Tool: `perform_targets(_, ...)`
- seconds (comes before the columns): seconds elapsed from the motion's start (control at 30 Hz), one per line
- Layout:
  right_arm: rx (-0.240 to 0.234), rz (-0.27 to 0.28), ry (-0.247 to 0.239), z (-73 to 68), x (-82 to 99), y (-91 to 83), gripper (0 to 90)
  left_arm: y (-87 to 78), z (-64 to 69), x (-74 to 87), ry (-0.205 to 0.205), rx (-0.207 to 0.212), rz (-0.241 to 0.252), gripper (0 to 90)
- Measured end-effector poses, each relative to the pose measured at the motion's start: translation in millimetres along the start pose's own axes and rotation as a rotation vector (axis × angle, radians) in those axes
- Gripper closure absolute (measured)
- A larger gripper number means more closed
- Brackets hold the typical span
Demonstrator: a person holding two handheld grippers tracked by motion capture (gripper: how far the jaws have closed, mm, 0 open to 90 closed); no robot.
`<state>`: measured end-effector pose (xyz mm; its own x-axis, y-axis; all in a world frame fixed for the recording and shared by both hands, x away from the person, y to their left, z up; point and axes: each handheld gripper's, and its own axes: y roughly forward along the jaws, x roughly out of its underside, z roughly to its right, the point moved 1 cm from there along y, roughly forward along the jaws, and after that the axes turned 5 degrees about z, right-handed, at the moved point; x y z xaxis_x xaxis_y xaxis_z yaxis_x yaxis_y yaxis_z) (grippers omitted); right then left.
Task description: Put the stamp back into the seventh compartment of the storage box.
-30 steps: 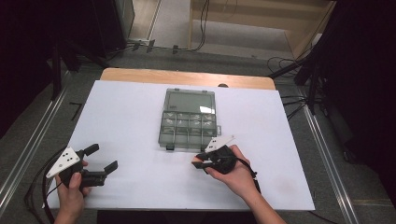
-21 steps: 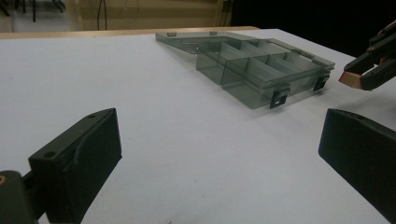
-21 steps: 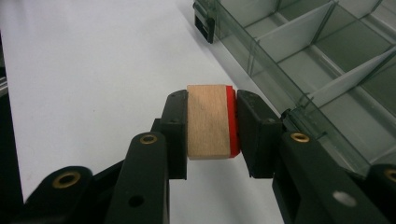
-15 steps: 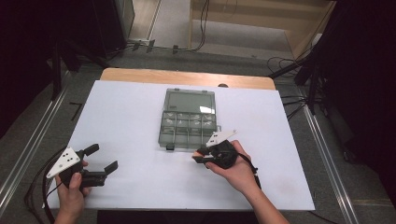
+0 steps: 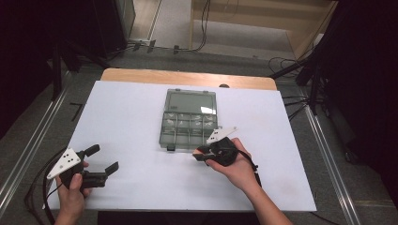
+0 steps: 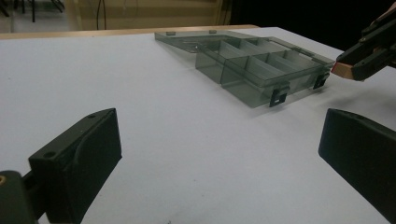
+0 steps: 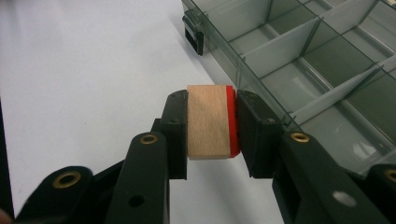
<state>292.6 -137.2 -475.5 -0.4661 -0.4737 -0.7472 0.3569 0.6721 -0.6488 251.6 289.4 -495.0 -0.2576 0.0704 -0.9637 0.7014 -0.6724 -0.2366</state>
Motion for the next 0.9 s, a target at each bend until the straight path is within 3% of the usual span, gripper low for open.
perform_targets(0.9, 0.009, 0.013, -0.003, 14.7, -21.0, -3.5, 64.8, -0.7, -0.3, 0.1, -0.002, -0.003, 0.002, 0.0)
